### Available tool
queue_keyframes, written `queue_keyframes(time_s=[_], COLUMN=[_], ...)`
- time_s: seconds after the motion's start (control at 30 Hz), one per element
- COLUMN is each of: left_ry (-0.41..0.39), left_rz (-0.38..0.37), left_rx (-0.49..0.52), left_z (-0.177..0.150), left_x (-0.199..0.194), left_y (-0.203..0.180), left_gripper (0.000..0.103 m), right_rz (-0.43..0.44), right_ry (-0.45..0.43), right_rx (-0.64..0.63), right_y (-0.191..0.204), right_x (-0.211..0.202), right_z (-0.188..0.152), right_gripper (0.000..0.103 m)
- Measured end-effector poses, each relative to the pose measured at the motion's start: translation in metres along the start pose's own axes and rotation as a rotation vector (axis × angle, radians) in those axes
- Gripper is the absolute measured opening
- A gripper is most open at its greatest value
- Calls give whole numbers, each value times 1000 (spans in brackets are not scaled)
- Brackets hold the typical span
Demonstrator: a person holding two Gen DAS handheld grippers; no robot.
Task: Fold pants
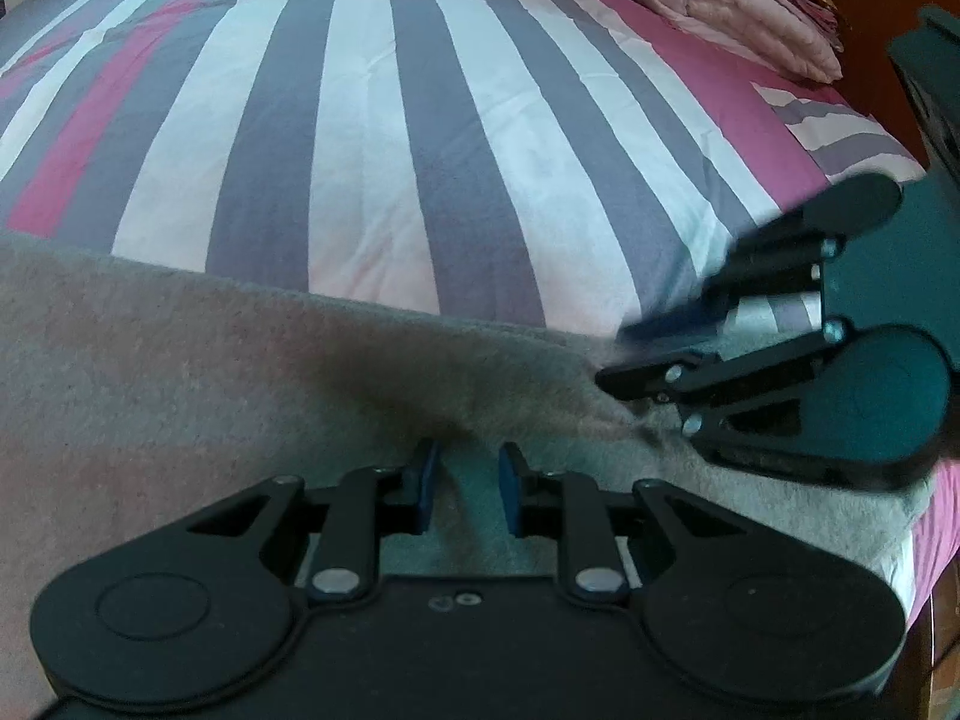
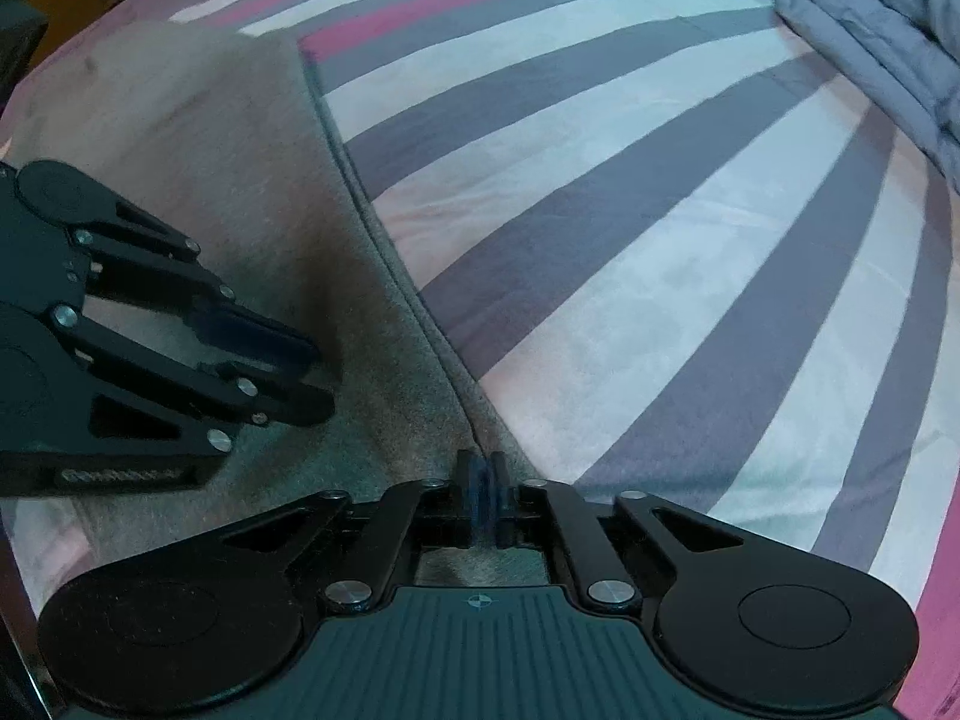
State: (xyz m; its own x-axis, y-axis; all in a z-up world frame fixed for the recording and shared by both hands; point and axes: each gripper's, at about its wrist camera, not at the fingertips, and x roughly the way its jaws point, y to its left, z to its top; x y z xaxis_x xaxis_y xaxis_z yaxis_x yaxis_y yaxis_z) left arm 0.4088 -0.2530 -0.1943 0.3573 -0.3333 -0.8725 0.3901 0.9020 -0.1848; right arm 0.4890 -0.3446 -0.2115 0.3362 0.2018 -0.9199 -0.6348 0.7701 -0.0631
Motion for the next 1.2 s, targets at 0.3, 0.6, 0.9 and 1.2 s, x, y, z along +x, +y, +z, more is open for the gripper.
queue_keyframes(time_s=[0.3,0.6,0.9,1.2], left_ry=[1,-8,-16,1], left_rz=[-7,-8,5,34], left_rx=[-31,-33,-26,25], left_z=[-2,-6,-14,-29], left_x=[-4,-5,-8,-14], left_y=[7,11,10,9], left_gripper=[12,12,16,21], right_rz=[16,-3,-253,-151], right_ry=[-22,-42,-219,-247], right_rx=[-70,-69,14,259], right_y=[-6,8,34,31], right_x=[0,-7,-9,-30], right_z=[1,-12,-31,-60], right_gripper=[48,18,1,1])
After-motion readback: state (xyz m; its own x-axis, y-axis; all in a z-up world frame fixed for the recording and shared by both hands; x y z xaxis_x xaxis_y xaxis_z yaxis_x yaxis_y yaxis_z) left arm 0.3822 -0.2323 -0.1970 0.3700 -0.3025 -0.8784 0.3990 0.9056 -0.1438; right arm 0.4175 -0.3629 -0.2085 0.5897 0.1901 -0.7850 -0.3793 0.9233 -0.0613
